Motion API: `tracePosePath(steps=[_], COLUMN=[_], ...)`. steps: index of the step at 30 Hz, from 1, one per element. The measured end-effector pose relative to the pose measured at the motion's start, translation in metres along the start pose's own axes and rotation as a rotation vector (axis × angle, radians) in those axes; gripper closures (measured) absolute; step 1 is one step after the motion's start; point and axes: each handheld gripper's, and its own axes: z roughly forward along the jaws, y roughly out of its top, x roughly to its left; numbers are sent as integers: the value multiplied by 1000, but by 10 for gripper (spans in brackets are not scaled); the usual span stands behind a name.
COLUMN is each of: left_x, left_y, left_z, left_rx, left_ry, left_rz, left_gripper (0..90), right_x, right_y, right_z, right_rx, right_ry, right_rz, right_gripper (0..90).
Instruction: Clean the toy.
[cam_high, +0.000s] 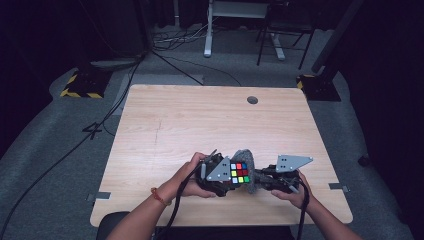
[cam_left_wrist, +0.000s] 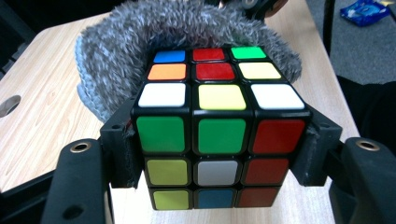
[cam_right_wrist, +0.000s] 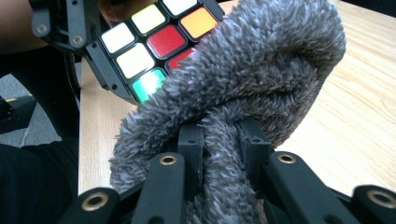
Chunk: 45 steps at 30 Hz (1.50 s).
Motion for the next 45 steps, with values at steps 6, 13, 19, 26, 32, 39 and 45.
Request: tracePosePath(steps=[6, 13, 19, 26, 32, 39, 45], left_x=[-1, -1, -2, -2, 1, 5, 2], left_y=[-4, -9, -7, -5, -1, -7, -6], left_z=[4, 13, 16, 13, 4, 9, 13], left_rx=[29, 72, 89, 48, 4, 29, 25], left_ry=[-4, -7, 2, 10, 22, 6, -18], left_rz=[-5, -26, -30, -41, -52, -76, -78], left_gripper=[328, 329, 331, 335, 334, 333, 333], right_x=[1, 2, 2, 0, -3, 2, 2], right_y=[0, 1, 1, -2, -9, 4, 1], right_z=[1, 0, -2, 6, 17, 0, 5], right_rx=[4, -4, -8, 79, 143, 33, 75], right_ry=[1, 3, -11, -78, -61, -52, -89], right_rz=[-9, -18, -27, -69, -53, -54, -69], right_gripper=[752, 752, 752, 751, 751, 750, 749])
